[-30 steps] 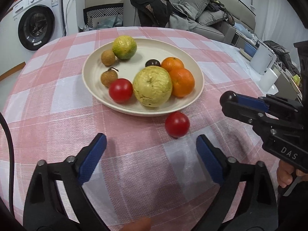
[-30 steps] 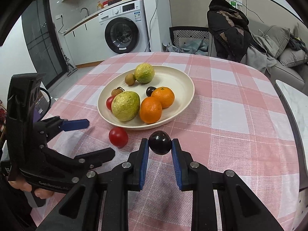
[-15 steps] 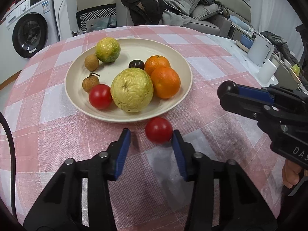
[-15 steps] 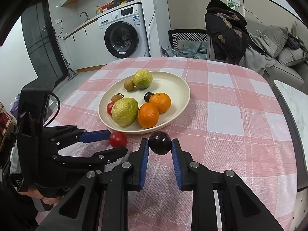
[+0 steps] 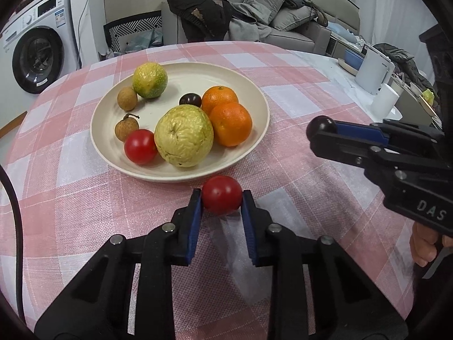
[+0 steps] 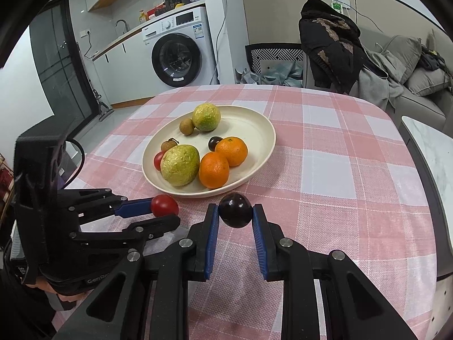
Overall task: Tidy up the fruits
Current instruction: 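Carry the plum and tomato onto the cream plate and open both tools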
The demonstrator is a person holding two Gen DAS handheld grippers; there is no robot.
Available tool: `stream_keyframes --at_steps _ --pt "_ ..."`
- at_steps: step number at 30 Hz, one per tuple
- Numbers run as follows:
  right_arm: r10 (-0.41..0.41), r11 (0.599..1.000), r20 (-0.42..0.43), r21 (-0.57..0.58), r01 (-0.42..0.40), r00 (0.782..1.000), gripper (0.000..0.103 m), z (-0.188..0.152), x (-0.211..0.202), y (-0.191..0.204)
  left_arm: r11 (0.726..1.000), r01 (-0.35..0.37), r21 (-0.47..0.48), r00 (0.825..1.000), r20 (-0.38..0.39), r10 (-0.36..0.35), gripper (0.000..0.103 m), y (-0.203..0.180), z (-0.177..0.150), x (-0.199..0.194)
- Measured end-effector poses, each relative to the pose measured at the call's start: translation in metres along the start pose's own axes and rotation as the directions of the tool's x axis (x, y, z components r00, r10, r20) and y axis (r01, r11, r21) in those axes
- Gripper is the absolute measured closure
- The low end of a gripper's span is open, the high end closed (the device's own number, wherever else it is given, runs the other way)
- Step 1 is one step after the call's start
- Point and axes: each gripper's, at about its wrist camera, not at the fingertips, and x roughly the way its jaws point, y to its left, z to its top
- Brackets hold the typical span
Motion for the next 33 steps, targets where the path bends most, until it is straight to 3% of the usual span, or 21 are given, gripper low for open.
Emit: stream_keyframes --at_steps 9,21,33 --pt "0.009 1.0 0.034 0.007 -0.009 0.999 0.078 0.0 -0.006 0.0 0.998 0.013 0.055 0.997 0.081 -0.017 0.079 0.0 -0.003 -0.031" --pt "0.032 0.999 0.092 0.032 -0.035 0.995 0.078 0.005 -0.01 -0.001 1.0 -0.004 0.012 0.986 0.165 0.002 0.079 0.022 0.017 -0.059" --pt "0.023 0.999 0.14 0.034 -0.029 0.99 0.078 0.032 -0.008 0.002 1.0 -0.028 -0.015 0.98 0.198 0.03 0.079 0.04 0.049 -0.06"
